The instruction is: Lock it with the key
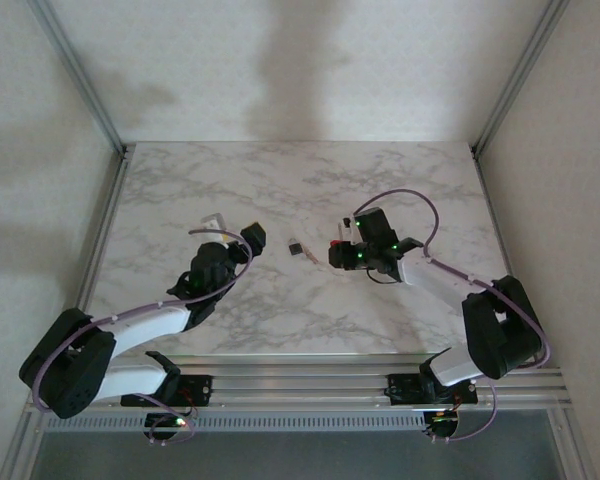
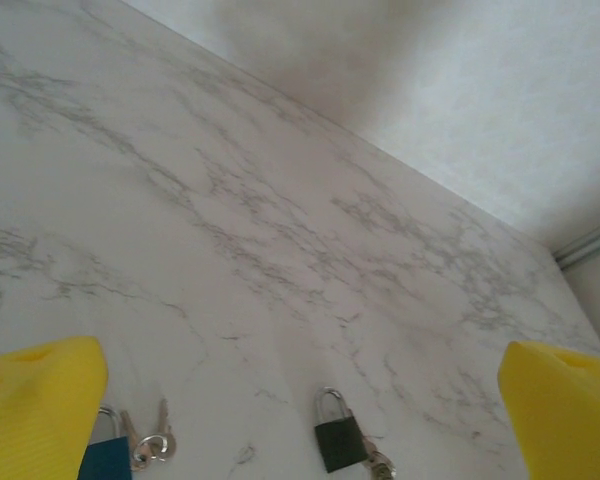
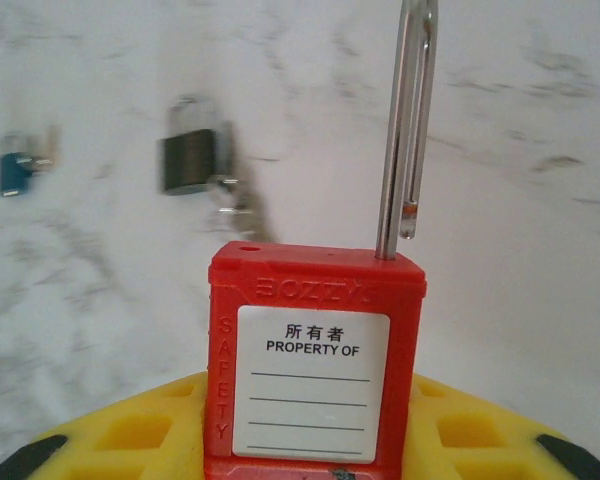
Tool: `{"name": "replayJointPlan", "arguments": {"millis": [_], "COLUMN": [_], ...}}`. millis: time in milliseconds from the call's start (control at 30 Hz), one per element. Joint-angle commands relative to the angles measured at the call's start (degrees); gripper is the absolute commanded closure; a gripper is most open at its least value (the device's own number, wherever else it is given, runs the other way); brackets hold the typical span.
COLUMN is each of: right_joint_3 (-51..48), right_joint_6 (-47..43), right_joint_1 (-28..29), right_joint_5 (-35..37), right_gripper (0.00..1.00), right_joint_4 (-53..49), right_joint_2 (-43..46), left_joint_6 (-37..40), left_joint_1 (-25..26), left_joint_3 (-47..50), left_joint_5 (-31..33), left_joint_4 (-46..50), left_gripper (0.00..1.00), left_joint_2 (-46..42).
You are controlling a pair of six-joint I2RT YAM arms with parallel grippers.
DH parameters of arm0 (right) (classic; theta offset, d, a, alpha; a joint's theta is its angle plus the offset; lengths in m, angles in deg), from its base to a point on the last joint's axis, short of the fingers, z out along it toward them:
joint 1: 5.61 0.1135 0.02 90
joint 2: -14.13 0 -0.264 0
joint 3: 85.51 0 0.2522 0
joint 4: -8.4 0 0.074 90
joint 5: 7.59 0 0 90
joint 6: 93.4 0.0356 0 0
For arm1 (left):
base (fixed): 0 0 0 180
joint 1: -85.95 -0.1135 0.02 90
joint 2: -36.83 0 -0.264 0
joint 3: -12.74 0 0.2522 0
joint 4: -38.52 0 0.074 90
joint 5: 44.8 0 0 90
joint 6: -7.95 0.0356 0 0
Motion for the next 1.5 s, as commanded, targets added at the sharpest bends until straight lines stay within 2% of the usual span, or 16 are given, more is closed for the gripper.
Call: {"name": "replayJointPlan", "arguments": {"millis": [0, 333, 500, 767, 1033, 1467], "right_joint_3": [-0.55, 0.13, 1.02, 2.43, 3.67, 5.54], "right_joint_6": [-1.17, -1.77, -2.69, -3.04, -3.76, -3.70], "right_joint_1": [1.20, 4.37, 6.53, 9.36, 11.37, 13.81], "right_joint_5": [-9.09, -24.12, -29.34, -33.09, -33.20, -33.10], "right_gripper": [1.00, 1.00, 1.00, 1.00, 1.00, 1.00], "right_joint_4": [3.42, 5.33, 6.03, 6.50, 5.45, 4.90], "right_joint_2": [2.68, 3.46, 1.85, 0.12, -0.08, -0.83], "left_joint_6": [-0.65, -3.07, -5.65, -9.17, -10.36, -16.61], "left_joint_1": [0.62, 0.57, 0.42, 0.44, 0.38, -0.56], "left_joint_3": [1.96, 4.81, 6.17, 7.31, 6.70, 6.70], "left_joint_5": [-4.81, -12.33, -17.43, -23.75, -26.25, -36.49], "left_joint_4": [-5.59, -13.46, -19.18, -26.49, -28.60, -40.46], "left_gripper": [0.00, 0.00, 0.00, 0.00, 0.01, 0.00], "left_joint_2": [-1.96, -2.91, -2.02, 0.44, 3.82, 10.92]}}
